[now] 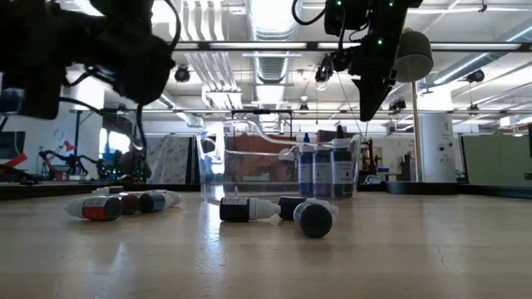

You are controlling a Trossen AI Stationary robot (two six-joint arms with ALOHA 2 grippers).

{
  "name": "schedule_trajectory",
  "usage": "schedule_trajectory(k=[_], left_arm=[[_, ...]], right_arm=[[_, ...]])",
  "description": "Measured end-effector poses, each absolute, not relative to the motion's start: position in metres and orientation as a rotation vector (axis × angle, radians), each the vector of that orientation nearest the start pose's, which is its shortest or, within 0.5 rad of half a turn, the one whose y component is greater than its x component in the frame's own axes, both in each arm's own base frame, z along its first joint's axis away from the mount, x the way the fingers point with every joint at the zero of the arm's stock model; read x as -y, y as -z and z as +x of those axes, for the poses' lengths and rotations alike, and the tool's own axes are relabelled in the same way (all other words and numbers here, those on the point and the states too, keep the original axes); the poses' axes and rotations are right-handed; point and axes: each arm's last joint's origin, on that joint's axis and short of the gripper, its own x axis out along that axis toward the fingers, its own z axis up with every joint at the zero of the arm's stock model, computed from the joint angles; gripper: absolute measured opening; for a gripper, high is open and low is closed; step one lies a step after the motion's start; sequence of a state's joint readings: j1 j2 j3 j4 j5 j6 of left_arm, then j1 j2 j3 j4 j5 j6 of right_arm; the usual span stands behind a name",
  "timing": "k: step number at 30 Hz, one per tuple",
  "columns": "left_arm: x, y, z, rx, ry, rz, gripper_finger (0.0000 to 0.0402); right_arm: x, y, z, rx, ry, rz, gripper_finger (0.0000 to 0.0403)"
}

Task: Pick & Place food coloring
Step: Put the big pink food coloring bottle into the transparent bin

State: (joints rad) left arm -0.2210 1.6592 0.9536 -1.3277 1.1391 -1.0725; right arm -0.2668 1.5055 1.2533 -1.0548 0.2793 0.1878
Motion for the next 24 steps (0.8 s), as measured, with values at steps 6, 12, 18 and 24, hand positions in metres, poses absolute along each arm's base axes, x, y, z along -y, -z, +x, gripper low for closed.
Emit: schedule_trajectory(k=[6,12,18,24], left_arm=[[0.077,-0.170,0.209,-2.399,-0.335,-1.505,0.0060],[0.073,-0.153,0.192,-2.439,-0.374,-1.502,0.0060],[0.071,-0.138,0.181,-2.436,-0.347,-1.514,0.0060],[0.069,-0.130,0.173,-2.443,-0.338,-1.513,0.0060]], right_arm=[[0.083,-0.273,0.272,-1.226,0.585,0.143,0.0228],[0.083,-0.273,0.274,-1.203,0.586,0.144,0.0228],[0.083,-0.273,0.274,-1.202,0.588,0.142,0.0228],[0.083,-0.273,0.274,-1.202,0.588,0.142,0.0228]])
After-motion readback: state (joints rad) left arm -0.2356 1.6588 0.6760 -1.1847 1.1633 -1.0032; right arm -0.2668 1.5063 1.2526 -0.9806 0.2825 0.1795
